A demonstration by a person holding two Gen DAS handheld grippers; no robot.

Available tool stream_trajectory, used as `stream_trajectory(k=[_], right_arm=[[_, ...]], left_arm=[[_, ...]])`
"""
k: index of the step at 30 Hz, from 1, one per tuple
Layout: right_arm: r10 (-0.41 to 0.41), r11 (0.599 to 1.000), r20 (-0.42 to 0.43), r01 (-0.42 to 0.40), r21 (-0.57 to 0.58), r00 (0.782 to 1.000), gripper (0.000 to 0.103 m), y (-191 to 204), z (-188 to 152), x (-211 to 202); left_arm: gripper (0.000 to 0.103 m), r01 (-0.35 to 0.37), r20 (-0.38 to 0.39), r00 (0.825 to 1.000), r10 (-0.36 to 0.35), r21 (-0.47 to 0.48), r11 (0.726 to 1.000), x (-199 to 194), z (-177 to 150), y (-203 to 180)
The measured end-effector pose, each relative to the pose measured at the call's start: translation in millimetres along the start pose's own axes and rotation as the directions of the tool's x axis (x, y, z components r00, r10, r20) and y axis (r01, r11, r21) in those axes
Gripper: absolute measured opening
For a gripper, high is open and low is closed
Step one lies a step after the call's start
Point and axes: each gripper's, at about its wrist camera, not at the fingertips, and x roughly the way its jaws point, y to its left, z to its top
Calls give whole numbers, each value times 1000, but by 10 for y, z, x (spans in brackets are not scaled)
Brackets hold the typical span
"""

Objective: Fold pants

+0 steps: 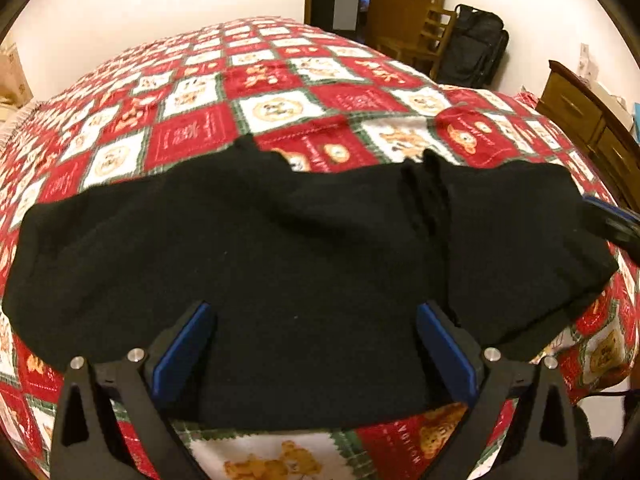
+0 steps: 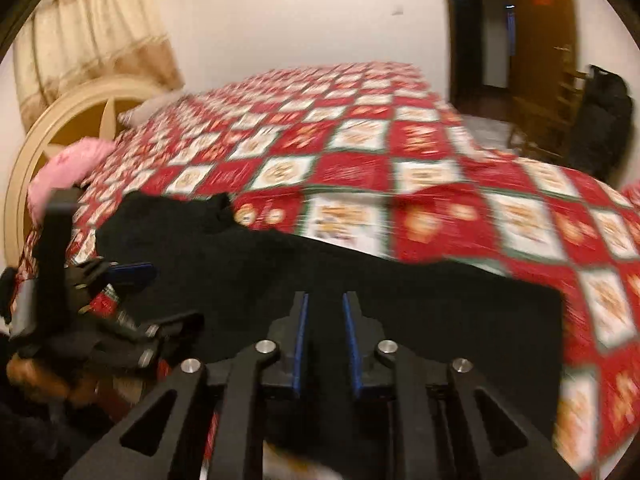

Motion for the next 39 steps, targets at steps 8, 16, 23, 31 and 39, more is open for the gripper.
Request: stream_trajectory(k=[8, 16, 23, 31, 39], right_arm=[[13, 1000, -91, -15, -24, 996, 17, 306, 198, 689], [238, 971, -19, -238, 36, 971, 17, 352, 536, 507], [289, 957, -137, -290, 19, 947, 17, 631, 732, 1145], [97, 995, -204, -95, 17, 974, 10, 883, 863, 1674], [171, 968, -25, -163, 192, 985, 10, 502, 1104, 1442]], left_arm=[[103, -77, 72, 994, 79, -33, 996, -156, 33, 367], [103, -224, 99, 968, 232, -93, 970, -99, 375, 871], [103, -169, 46, 983, 177, -145, 975, 147, 419, 889], [103, -212, 9, 976, 216, -154, 965, 245, 322, 935], [103, -199, 14, 979, 205, -175, 964, 211, 267, 1020]])
